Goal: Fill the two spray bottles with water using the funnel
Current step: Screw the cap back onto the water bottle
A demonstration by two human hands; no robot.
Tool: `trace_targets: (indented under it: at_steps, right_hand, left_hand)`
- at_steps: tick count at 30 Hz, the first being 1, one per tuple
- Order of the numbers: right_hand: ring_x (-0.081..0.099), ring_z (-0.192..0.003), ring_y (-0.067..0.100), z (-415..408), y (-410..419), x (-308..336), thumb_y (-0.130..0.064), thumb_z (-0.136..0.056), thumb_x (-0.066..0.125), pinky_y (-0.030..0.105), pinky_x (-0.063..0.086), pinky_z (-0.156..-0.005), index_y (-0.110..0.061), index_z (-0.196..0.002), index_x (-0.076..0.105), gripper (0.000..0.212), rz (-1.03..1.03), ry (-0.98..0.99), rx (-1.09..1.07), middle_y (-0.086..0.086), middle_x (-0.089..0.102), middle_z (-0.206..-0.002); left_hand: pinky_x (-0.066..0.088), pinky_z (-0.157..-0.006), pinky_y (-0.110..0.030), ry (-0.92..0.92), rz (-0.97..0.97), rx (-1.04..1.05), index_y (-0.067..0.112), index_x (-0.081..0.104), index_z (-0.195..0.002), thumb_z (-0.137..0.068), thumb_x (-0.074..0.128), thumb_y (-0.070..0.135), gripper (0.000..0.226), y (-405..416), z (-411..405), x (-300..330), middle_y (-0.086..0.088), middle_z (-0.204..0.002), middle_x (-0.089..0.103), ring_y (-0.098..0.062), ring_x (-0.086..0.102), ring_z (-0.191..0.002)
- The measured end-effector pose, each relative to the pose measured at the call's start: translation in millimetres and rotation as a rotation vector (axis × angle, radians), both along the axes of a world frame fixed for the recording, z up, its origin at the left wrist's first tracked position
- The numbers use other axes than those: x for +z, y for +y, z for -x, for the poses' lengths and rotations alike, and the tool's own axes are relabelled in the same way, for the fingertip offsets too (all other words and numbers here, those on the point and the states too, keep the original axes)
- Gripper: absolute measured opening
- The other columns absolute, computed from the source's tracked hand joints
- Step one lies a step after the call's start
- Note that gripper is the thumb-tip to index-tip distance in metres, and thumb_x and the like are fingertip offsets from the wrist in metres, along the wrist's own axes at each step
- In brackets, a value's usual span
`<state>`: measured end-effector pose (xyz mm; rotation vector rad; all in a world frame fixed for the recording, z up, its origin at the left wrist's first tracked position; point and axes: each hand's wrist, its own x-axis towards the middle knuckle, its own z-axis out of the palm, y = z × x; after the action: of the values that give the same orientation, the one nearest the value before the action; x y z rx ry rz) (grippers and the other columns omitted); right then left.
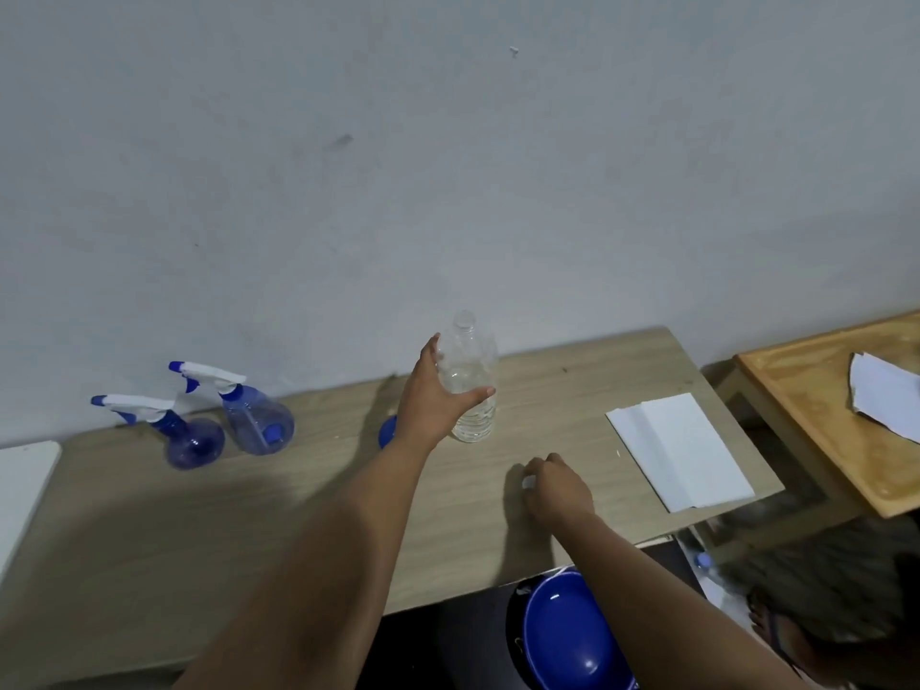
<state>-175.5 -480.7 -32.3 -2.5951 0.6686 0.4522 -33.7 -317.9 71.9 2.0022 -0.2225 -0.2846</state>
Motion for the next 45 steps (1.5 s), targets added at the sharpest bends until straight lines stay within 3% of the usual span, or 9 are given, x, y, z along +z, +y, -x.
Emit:
trace_targets:
  at_steps: [10,14,17,21,28,35,40,42,45]
  right_hand:
    - [0.074,-0.096,0.027,-27.5,-41.6,29.7,-0.026,-0.082,0.076,0.026,0.052,-0.078,-0.010,-0.102,0.082,0.026,-0.218,-0.106,-0.185,0.009,0.080,-0.098]
    - [0.070,-0.066,0.020,-77.2,-56.3,89.2,-0.013,-0.074,0.086,0.048,0.065,-0.080,-0.008,-0.087,0.080,0.015,-0.446,-0.330,-0.327,0.004,0.074,-0.073]
    - [0.069,-0.072,0.018,-107.8,-49.5,153.7,-0.005,-0.081,0.082,0.039,0.065,-0.074,0.001,-0.110,0.078,0.031,-0.552,-0.530,-0.296,0.005,0.075,-0.091]
    - [0.077,-0.094,0.013,-124.9,-28.7,222.9,-0.015,-0.082,0.083,0.033,0.064,-0.086,-0.011,-0.118,0.078,0.036,-0.568,-0.713,-0.045,-0.003,0.076,-0.114]
    - [0.070,-0.098,0.008,-119.6,-1.4,248.0,-0.013,-0.088,0.079,0.022,0.054,-0.092,-0.013,-0.128,0.074,0.040,-0.283,-0.525,0.394,-0.002,0.075,-0.125]
    - [0.067,-0.111,0.017,-119.1,0.9,244.7,-0.020,-0.093,0.078,0.031,0.052,-0.103,-0.011,-0.134,0.070,0.042,-0.217,-0.464,0.413,0.002,0.068,-0.128]
    - [0.058,-0.076,0.011,-113.1,6.6,225.7,-0.038,-0.080,0.089,0.025,0.048,-0.069,-0.012,-0.097,0.069,0.037,-0.241,-0.609,0.210,-0.007,0.062,-0.081]
    - [0.062,-0.082,0.012,-110.6,10.8,216.8,-0.038,-0.082,0.086,0.026,0.051,-0.074,-0.014,-0.101,0.069,0.035,-0.252,-0.668,0.197,-0.004,0.066,-0.090]
    - [0.066,-0.107,0.017,-104.7,13.7,207.9,-0.032,-0.094,0.075,0.037,0.055,-0.098,-0.018,-0.126,0.071,0.035,-0.344,-0.665,0.289,0.001,0.066,-0.119]
  left_hand:
    - [0.050,-0.101,-0.042,-0.046,-0.018,0.030,0.039,0.043,-0.123,-0.054,0.091,0.056,0.085,-3.5,6.6,18.0,0.018,-0.129,0.058,-0.006,0.057,-0.121]
    - [0.050,-0.098,-0.037,-0.041,-0.062,0.027,0.037,0.045,-0.118,-0.056,0.092,0.050,0.079,-1.4,6.4,24.1,0.019,-0.126,0.059,-0.008,0.059,-0.118]
    - [0.051,-0.092,-0.036,-0.033,-0.078,0.026,0.037,0.045,-0.119,-0.058,0.091,0.050,0.077,-3.4,9.1,29.0,0.019,-0.125,0.058,-0.010,0.060,-0.114]
    - [0.045,-0.082,-0.028,-0.029,-0.089,0.017,0.033,0.044,-0.123,-0.063,0.090,0.049,0.077,-4.8,12.9,35.4,0.018,-0.129,0.057,-0.010,0.059,-0.112]
    - [0.041,-0.085,-0.024,0.009,-0.043,0.018,0.027,0.044,-0.124,-0.065,0.092,0.041,0.077,-5.8,14.2,38.0,0.011,-0.128,0.057,-0.009,0.056,-0.115]
    - [0.042,-0.090,-0.026,0.009,-0.031,0.028,0.029,0.044,-0.125,-0.065,0.092,0.042,0.078,-6.0,16.3,33.7,0.011,-0.129,0.056,-0.009,0.054,-0.119]
    - [0.041,-0.092,-0.028,0.018,-0.056,0.027,0.028,0.041,-0.130,-0.067,0.090,0.043,0.080,-8.1,16.4,33.2,0.012,-0.135,0.054,-0.012,0.053,-0.124]
    - [0.040,-0.091,-0.028,0.018,-0.066,0.025,0.028,0.040,-0.132,-0.069,0.089,0.045,0.082,-7.7,15.8,33.8,0.013,-0.137,0.053,-0.011,0.052,-0.124]
    - [0.044,-0.094,-0.031,0.008,-0.048,0.046,0.029,0.040,-0.127,-0.066,0.089,0.048,0.081,-6.4,15.9,30.2,0.013,-0.136,0.054,-0.012,0.053,-0.124]
